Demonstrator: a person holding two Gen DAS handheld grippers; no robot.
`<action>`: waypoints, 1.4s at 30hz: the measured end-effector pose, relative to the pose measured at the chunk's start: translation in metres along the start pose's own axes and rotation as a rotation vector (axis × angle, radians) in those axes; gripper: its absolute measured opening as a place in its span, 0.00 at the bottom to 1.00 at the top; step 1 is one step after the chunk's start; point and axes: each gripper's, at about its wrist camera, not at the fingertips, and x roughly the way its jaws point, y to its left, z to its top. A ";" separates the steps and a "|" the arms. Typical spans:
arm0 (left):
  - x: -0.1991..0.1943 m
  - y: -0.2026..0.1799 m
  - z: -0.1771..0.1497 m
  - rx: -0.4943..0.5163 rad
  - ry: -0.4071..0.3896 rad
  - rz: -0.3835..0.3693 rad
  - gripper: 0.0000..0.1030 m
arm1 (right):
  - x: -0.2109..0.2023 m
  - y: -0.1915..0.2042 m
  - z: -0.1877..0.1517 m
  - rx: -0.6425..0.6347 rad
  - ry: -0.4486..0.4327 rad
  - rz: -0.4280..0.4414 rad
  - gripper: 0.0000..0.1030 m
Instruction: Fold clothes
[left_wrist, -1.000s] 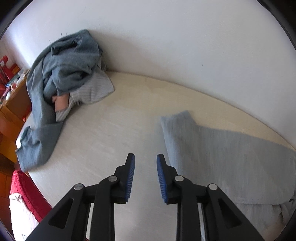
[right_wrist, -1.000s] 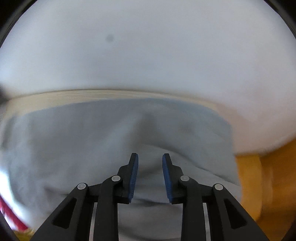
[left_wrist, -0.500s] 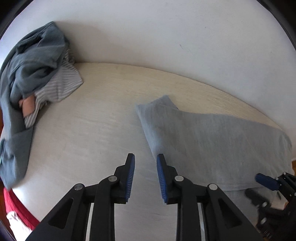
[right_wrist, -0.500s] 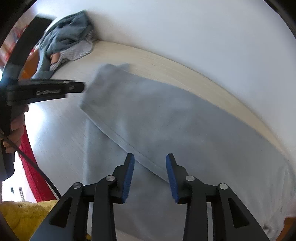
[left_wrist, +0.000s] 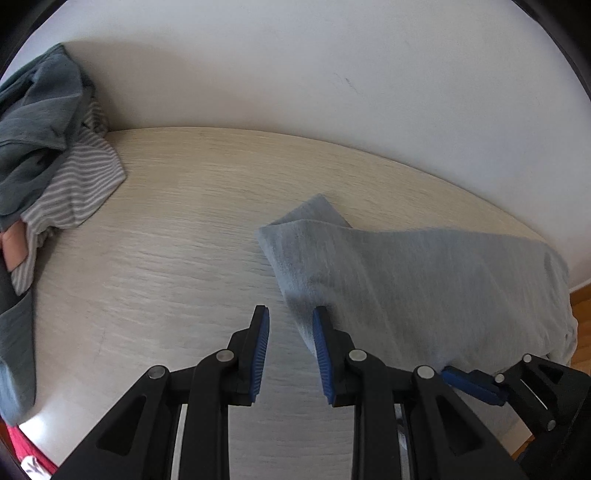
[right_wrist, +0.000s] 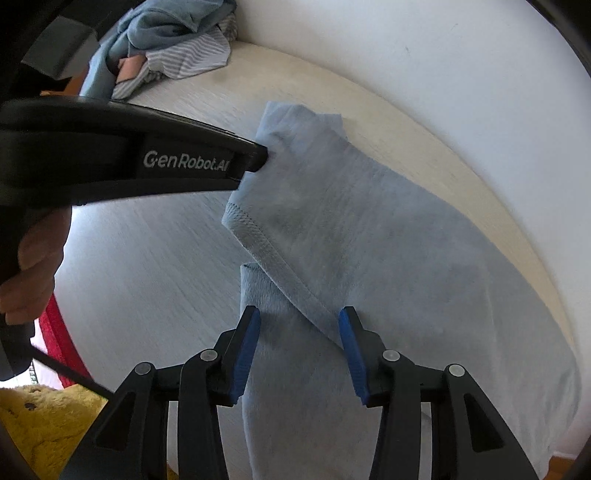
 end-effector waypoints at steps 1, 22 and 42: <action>0.001 -0.001 0.000 0.006 -0.004 -0.007 0.21 | 0.002 -0.001 0.004 0.003 -0.001 -0.002 0.44; -0.020 0.008 0.006 0.033 -0.097 0.009 0.05 | 0.020 -0.030 0.077 0.085 -0.054 0.054 0.40; -0.018 0.044 -0.019 -0.125 -0.057 -0.027 0.09 | 0.027 -0.103 0.130 0.316 -0.136 0.195 0.05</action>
